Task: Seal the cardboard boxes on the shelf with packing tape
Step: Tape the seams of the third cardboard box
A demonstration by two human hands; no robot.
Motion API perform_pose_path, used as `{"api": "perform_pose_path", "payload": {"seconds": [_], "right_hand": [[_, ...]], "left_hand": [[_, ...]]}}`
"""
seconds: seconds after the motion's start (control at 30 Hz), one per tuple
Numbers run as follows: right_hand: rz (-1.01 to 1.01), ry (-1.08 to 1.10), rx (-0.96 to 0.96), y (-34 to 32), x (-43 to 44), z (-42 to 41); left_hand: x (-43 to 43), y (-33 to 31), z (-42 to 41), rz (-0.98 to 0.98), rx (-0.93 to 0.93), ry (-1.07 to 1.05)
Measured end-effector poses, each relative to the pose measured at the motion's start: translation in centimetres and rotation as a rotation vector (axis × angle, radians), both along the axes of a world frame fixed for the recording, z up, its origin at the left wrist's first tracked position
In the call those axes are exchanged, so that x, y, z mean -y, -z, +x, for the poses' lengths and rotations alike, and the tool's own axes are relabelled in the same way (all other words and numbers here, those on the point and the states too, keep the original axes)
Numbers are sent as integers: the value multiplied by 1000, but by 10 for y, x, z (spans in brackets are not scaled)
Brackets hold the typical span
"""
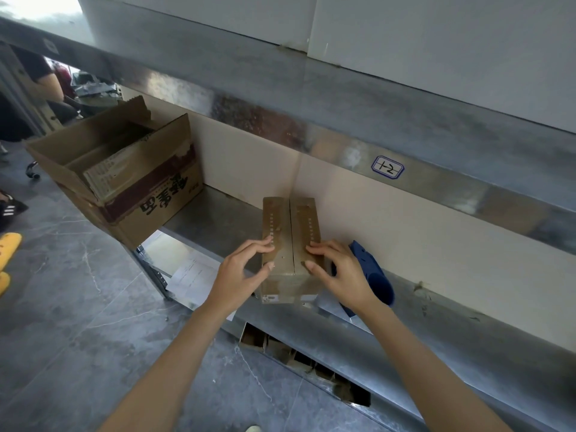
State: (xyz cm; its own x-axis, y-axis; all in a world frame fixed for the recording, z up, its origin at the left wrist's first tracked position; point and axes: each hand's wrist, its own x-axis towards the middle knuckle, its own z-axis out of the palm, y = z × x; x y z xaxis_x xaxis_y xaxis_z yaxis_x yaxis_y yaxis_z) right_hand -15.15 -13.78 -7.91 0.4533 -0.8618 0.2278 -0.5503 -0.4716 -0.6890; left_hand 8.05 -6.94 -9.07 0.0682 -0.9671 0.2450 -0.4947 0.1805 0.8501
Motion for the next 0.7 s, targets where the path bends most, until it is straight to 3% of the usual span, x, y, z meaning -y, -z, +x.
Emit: {"api": "perform_pose_path", "payload": {"seconds": [0.3, 0.7], "right_hand": [[60, -58, -12, -1, 2, -6], [-13, -66, -29, 1, 2, -8]], "left_hand": [[2, 3, 5, 25, 38, 22], [2, 5, 2, 34, 18, 13]]}}
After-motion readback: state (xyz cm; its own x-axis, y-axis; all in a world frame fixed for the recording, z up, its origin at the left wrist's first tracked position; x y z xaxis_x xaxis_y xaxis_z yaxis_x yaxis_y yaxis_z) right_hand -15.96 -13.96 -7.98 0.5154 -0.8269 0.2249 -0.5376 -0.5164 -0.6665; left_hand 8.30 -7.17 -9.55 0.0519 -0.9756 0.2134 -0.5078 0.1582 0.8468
